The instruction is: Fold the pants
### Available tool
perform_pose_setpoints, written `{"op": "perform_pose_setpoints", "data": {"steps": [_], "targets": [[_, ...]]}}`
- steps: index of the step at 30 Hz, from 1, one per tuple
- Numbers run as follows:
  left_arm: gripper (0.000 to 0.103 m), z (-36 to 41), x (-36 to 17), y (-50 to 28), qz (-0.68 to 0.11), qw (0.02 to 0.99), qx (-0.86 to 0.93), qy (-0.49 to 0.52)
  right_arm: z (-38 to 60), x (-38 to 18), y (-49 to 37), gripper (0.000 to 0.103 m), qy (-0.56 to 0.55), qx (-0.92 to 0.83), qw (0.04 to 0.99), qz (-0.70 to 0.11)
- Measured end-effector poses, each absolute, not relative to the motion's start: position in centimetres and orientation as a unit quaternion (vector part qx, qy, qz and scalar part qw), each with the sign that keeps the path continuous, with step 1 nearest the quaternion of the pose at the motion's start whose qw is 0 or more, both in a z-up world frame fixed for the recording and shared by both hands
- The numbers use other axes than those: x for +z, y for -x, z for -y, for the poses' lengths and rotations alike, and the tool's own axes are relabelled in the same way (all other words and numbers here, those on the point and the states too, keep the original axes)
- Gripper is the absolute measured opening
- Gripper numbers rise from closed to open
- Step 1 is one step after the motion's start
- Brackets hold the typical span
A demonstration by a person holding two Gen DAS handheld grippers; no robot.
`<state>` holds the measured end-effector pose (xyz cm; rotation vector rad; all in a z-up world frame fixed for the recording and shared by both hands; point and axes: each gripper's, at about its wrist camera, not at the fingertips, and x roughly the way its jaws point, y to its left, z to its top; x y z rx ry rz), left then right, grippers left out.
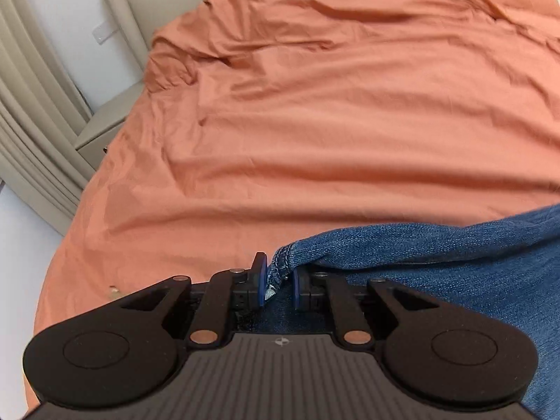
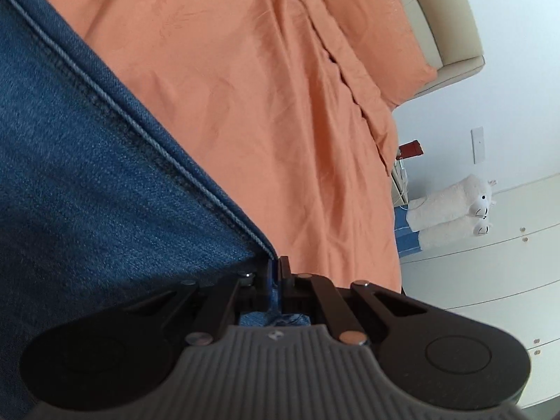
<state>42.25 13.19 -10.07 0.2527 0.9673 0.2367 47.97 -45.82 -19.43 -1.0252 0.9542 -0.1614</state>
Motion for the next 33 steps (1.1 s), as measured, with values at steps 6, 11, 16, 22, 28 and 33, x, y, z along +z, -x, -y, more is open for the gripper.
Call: {"op": "perform_pose_setpoints", "data": {"steps": [6, 11, 16, 22, 28, 33], "targets": [[0.056, -12.9, -11.1, -42.2, -0.486, 0.85, 0.094, -0.179, 45.5, -21.6, -48.5, 0.0, 0.474, -0.078, 0.753, -0.45], [0.086, -13.1, -9.4, -41.6, -0.479, 0.852, 0.073, -0.198, 45.9, -20.0, -47.6, 0.044, 0.44, -0.082, 0.781, -0.436], [0.086, -15.9, -6.3, -38.9, -0.467, 0.872, 0.079, -0.122, 44.4, -16.4, -44.3, 0.053, 0.355, -0.073, 0.833, -0.418], [0.086, -22.3, -4.4, -31.1, -0.429, 0.893, 0.118, 0.063, 38.4, -13.1, -37.1, 0.058, 0.194, -0.006, 0.885, -0.424], [0.086, -27.4, -7.4, -23.9, -0.387, 0.878, 0.162, 0.231, 31.8, -13.0, -30.7, 0.062, 0.023, 0.067, 0.902, -0.425], [0.089, -30.2, -12.2, -21.5, -0.333, 0.84, 0.149, 0.401, 27.4, -14.5, -27.5, 0.062, -0.06, 0.084, 0.896, -0.433]]}}
